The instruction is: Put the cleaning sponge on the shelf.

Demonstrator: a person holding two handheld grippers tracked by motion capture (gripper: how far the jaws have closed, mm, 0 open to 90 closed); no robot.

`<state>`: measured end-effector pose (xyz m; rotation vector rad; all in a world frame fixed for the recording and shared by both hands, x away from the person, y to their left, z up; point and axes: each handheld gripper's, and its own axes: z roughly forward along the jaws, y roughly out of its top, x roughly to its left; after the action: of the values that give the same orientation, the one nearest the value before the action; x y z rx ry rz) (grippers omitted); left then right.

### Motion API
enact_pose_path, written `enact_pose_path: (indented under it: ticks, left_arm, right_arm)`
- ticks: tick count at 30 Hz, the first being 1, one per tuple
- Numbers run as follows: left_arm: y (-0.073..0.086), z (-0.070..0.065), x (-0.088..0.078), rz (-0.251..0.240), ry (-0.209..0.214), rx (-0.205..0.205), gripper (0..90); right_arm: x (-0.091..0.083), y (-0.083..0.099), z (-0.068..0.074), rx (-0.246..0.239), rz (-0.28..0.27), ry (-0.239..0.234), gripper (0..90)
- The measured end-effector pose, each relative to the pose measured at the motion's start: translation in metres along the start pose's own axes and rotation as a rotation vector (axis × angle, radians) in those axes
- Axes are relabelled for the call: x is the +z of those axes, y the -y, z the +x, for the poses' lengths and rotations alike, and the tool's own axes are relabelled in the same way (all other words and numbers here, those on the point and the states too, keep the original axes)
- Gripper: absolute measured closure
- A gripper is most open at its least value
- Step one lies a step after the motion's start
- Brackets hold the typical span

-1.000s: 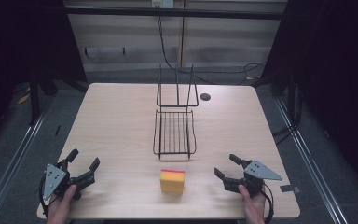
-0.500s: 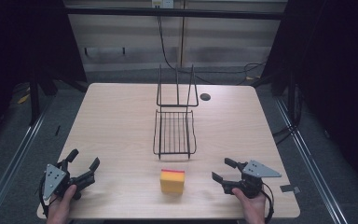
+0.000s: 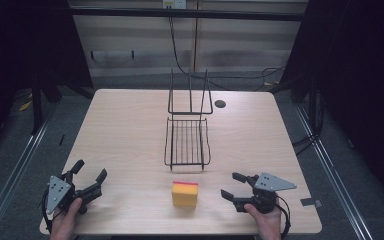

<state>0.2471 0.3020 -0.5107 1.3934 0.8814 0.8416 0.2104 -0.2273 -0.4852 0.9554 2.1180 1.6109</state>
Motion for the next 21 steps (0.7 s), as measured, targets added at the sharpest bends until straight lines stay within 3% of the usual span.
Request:
enact_pose_path:
  ticks: [6,21]
  left_arm:
    - [0.0,0.0,0.0,0.004,0.002,0.002,15.6]
    - [0.0,0.0,-0.001,0.005,-0.002,0.008,15.7]
  right_arm:
    - [0.003,-0.004,0.004,-0.012,0.007,-0.028,29.3]
    - [0.013,-0.017,0.019,-0.013,0.02,-0.155,28.5]
